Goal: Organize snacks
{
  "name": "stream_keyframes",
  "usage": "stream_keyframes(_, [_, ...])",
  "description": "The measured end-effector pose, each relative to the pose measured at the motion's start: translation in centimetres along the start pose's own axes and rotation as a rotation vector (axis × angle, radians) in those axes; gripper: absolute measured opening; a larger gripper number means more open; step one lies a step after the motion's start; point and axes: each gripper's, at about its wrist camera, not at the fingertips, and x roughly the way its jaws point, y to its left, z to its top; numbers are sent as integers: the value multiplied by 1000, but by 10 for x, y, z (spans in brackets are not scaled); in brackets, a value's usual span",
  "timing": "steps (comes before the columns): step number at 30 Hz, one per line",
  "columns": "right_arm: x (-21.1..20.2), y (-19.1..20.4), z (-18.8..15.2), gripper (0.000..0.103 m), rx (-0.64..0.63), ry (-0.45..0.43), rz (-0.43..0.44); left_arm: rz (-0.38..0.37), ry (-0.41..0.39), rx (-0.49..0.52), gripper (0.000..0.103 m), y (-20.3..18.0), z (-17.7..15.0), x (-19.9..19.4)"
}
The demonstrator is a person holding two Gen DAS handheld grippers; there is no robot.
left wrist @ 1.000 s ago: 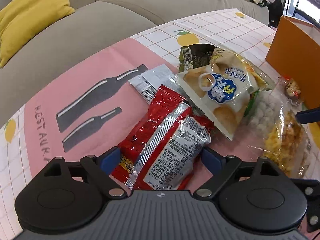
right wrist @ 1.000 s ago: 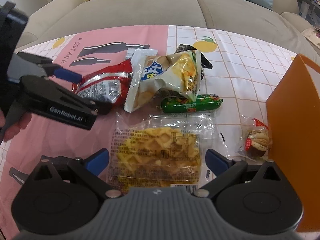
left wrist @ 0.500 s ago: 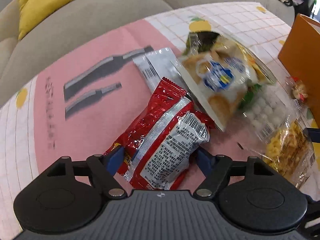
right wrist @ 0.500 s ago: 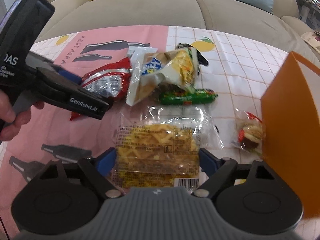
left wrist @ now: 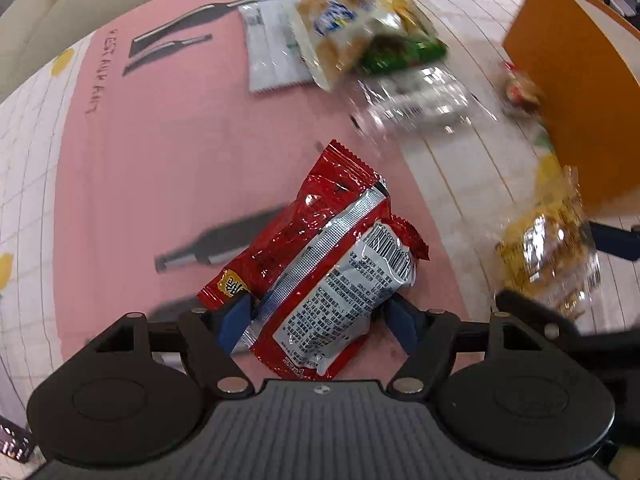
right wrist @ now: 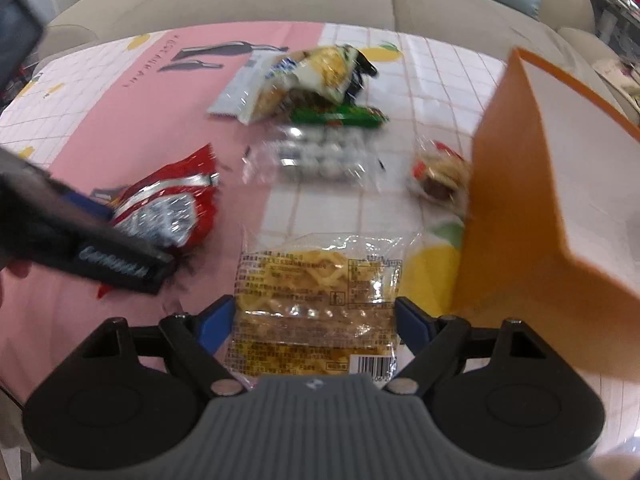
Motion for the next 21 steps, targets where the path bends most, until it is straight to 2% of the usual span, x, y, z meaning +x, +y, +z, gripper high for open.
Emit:
stream_keyframes(3, [1,-5,-6,83,18,-1,0,19,-20,53,91,-5,-2,0])
stream_keyframes(6, [0,-6,-7,84,20,-10,10,9,-52,139,92,-7,-2,-3])
stream_keyframes(11, [2,-9,-8,85,35,-16,32,53,-98,354,97,-18,-7,-4])
stream_keyframes(13, [3,-10,-8,87,37,-16,33,54,-101,407,99,-21,-9,1])
stream_keyframes(14, [3,-10,-8,88,38,-13,33,52,-104,416,103,-20,-9,3])
stream_keyframes(16, [3,-10,-9,89,39,-7,35,31,-115,411,103,-18,-9,4])
stream_keyframes(18, [4,-11,-10,95,43,6,35,1,-121,387,103,-12,-8,5])
stream_keyframes(21, [5,-11,-12,97,55,23,26,-37,-134,338,103,-3,-9,11])
